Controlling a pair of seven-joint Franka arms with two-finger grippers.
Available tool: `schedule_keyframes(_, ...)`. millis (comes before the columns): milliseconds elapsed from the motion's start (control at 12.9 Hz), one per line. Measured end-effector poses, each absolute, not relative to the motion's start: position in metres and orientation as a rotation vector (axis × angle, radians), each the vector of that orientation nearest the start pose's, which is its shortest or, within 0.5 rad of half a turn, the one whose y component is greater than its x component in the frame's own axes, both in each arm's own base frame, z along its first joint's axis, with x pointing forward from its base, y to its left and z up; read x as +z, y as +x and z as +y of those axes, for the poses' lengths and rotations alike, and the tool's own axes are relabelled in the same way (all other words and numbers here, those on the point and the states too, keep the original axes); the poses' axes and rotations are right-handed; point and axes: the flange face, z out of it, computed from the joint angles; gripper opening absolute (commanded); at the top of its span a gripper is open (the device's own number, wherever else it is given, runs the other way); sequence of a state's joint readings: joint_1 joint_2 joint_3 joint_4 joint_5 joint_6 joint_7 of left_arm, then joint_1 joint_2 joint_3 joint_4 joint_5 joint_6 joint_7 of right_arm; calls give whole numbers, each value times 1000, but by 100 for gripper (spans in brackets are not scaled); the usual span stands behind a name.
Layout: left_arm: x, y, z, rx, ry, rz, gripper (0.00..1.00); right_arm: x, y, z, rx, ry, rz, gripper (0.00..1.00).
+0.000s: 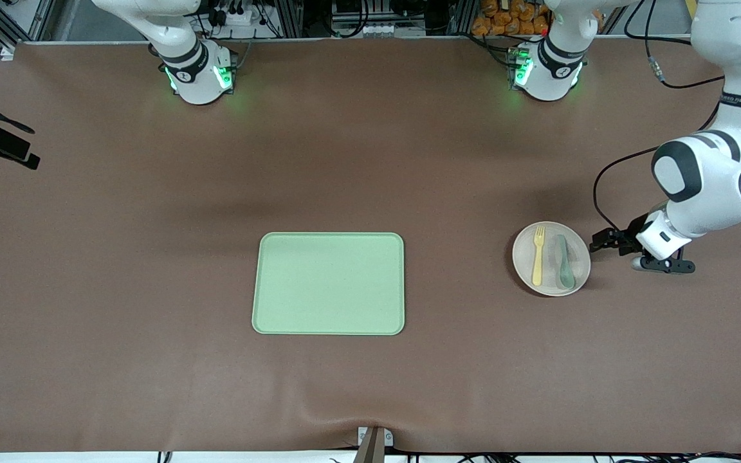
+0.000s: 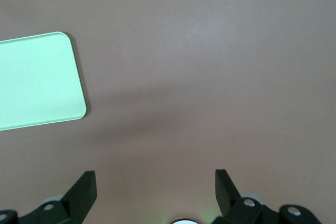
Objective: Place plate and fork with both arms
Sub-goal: 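Close the left gripper on the plate rim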
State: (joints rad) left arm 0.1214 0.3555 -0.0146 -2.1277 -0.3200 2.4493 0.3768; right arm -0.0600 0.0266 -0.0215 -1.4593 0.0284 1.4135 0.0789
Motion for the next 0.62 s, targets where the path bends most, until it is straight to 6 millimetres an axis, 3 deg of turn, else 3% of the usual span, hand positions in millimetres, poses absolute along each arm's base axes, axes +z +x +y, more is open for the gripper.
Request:
schedule_keyframes(232,216,569,57,-27,-3359,-5,61,648,545,-41,116,-3102,243,100)
schedule_keyframes(618,200,568,52,-13,-3380,-49,48,648,545,-41,117,-3102,243,100)
